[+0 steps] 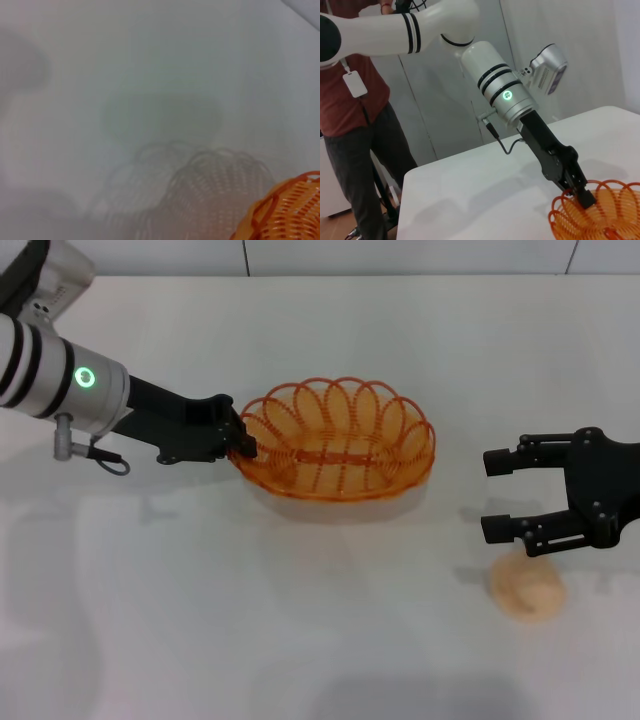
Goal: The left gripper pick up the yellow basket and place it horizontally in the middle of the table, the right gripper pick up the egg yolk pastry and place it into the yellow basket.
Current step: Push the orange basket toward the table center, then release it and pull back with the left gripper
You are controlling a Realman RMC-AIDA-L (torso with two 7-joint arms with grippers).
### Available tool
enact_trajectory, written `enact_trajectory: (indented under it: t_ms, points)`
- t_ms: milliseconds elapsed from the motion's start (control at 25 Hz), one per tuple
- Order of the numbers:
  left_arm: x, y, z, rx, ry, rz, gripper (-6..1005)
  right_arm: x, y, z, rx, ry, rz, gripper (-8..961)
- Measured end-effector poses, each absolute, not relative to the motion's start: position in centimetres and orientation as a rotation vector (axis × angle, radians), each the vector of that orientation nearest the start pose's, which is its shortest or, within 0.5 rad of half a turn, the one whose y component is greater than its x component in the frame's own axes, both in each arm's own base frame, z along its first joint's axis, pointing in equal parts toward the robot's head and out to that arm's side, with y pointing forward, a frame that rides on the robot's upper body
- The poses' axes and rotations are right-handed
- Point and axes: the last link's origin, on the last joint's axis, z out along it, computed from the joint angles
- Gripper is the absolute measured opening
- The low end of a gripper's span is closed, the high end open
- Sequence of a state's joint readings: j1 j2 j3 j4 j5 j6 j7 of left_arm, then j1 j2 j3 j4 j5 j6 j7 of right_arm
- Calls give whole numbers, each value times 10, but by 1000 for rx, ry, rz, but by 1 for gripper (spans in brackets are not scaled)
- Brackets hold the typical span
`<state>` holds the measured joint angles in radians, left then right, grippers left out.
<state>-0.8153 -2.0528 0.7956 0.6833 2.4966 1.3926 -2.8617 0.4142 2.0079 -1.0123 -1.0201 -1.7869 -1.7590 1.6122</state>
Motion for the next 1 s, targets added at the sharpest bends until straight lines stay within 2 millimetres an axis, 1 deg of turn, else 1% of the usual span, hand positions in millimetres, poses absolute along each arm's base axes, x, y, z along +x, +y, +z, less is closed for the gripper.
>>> enact_trajectory:
  t_ms: [200,680,1000]
  points:
    - [-229,394,-14,2362,2382,85,85,219,306,42,-2975,425,678,810]
    - [-240,393,-19,2373,2438,-4,84,219,304,40,-2986,427,683,810]
    - [-242,392,-21,2367,2447,-14,84,221,304,40,-2984,437,679,810]
